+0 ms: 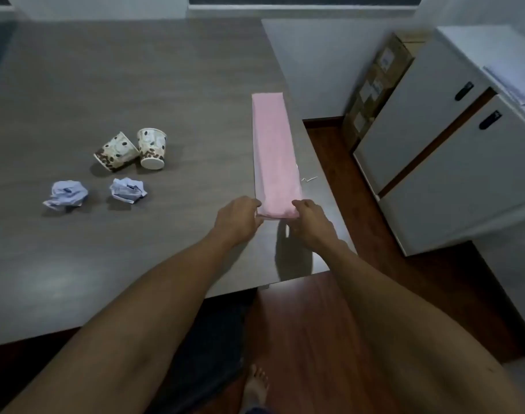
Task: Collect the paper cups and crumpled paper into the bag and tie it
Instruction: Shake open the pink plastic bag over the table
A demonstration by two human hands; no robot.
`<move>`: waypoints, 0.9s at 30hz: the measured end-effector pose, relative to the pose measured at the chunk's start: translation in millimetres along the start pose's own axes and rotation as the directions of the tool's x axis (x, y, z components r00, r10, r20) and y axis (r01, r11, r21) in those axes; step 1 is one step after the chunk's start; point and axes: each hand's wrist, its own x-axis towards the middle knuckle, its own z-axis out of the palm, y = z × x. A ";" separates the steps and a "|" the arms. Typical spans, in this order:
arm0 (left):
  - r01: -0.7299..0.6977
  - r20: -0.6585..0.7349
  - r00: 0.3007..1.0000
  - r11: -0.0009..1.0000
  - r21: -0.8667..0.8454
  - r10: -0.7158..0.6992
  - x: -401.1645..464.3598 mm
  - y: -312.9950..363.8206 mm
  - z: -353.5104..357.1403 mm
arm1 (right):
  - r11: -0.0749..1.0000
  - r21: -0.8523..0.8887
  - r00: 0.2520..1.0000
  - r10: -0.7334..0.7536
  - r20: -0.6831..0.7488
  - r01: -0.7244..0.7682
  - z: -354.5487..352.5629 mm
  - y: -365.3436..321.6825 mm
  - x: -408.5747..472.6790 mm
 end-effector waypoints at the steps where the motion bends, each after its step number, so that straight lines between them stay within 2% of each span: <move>1: -0.004 0.002 1.000 1.000 -0.014 0.004 2.1 -0.6 5.1 | 1.000 -0.022 1.000 -0.010 -0.011 0.010 5.0 2.3 3.1; 7: -0.070 -0.163 0.984 0.998 -0.002 0.069 10.7 -16.4 45.9 | 0.993 -0.110 0.991 -0.042 -0.124 0.029 40.8 17.0 17.2; 10: -0.029 -0.237 0.971 0.999 -0.035 0.020 4.7 -13.7 55.5 | 0.994 -0.105 0.974 -0.032 -0.223 0.009 54.6 18.1 15.3; 12: -0.007 -0.265 0.964 0.994 -0.110 -0.023 -1.2 -11.6 59.4 | 0.996 -0.084 0.965 -0.047 -0.260 0.026 59.9 14.6 9.4; 14: 0.063 -0.274 0.953 0.969 -0.241 -0.130 -7.3 -12.3 59.5 | 0.999 -0.018 0.961 -0.042 -0.272 0.039 59.7 10.0 2.0; 17: 0.128 -0.296 0.896 0.831 -0.542 -0.331 -14.1 -13.3 48.4 | 0.984 0.180 0.972 0.045 -0.231 -0.002 49.1 -1.5 -8.7; 20: 0.172 -0.266 0.821 0.662 -0.729 -0.506 -17.3 -12.1 24.3 | 0.944 0.330 0.977 0.079 -0.198 -0.010 30.7 -21.6 -19.1; 21: 0.187 -0.217 0.787 0.558 -0.808 -0.578 -17.5 -12.7 14.3 | 0.934 0.358 0.976 0.086 -0.202 -0.008 24.7 -28.6 -21.8; 22: 0.171 -0.147 0.758 0.412 -0.895 -0.635 -19.6 -13.0 2.5 | 0.929 0.371 0.973 0.096 -0.209 -0.012 18.4 -36.2 -25.5; 24: 0.075 -0.037 0.736 0.136 -0.988 -0.676 -27.7 -17.7 -23.5 | 0.933 0.357 0.965 0.130 -0.226 -0.042 7.6 -49.6 -33.0; 25: 0.042 -0.022 0.725 0.076 -0.996 -0.688 -33.8 -20.8 -38.1 | 0.933 0.353 0.959 0.157 -0.236 -0.066 2.1 -55.8 -36.8; 27: 0.050 -0.009 0.743 0.068 -0.996 -0.670 -48.5 -31.4 -66.2 | 0.923 0.375 0.948 0.189 -0.256 -0.083 -8.6 -70.0 -46.8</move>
